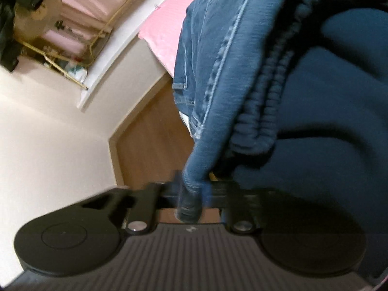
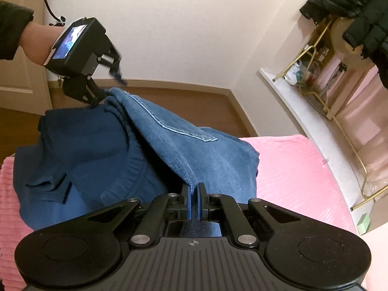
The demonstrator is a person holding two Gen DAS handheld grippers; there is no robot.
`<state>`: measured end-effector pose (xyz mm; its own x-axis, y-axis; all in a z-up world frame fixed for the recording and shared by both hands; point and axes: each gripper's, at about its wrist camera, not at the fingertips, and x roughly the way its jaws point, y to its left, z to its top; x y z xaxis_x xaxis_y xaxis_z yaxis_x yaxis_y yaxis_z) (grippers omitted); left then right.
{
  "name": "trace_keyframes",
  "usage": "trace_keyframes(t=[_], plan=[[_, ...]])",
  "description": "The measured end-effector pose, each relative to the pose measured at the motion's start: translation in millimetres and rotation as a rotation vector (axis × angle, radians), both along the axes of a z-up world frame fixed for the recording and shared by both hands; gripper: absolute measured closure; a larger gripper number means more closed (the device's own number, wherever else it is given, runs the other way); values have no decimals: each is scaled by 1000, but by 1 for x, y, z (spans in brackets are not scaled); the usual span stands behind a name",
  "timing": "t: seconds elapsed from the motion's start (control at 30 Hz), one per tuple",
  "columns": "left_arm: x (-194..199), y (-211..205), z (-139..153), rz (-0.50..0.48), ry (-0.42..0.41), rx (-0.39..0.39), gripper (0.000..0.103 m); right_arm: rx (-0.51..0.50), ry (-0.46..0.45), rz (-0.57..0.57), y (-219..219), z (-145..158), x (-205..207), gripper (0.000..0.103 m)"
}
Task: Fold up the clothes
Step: 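Grasp the blue jeans waistband with the right gripper while the left gripper grasps another edge, then lift the blue jeans with both grippers and lay them flat on the bed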
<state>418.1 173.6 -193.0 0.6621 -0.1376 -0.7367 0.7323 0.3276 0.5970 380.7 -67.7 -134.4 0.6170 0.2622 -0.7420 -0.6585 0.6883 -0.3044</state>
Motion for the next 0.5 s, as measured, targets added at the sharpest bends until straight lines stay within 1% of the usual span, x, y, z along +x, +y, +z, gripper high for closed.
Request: trace_keyframes(t=[0.07, 0.2, 0.27, 0.37, 0.43, 0.5], plan=[[0, 1, 21, 27, -28, -30, 93, 30, -2, -23, -2, 12, -11, 102], [-2, -9, 89, 35, -151, -115, 93, 77, -59, -71, -24, 46, -22, 102], [-9, -23, 125, 17, -221, -145, 94, 121, -90, -112, -42, 68, -33, 102], [-30, -50, 178, -45, -334, -170, 94, 176, -140, -164, -71, 98, -57, 102], [-48, -69, 211, -76, -383, -196, 94, 223, -166, -194, -95, 117, -84, 102], [-78, -97, 241, -127, -425, -192, 94, 271, -182, -220, -118, 136, -116, 103]])
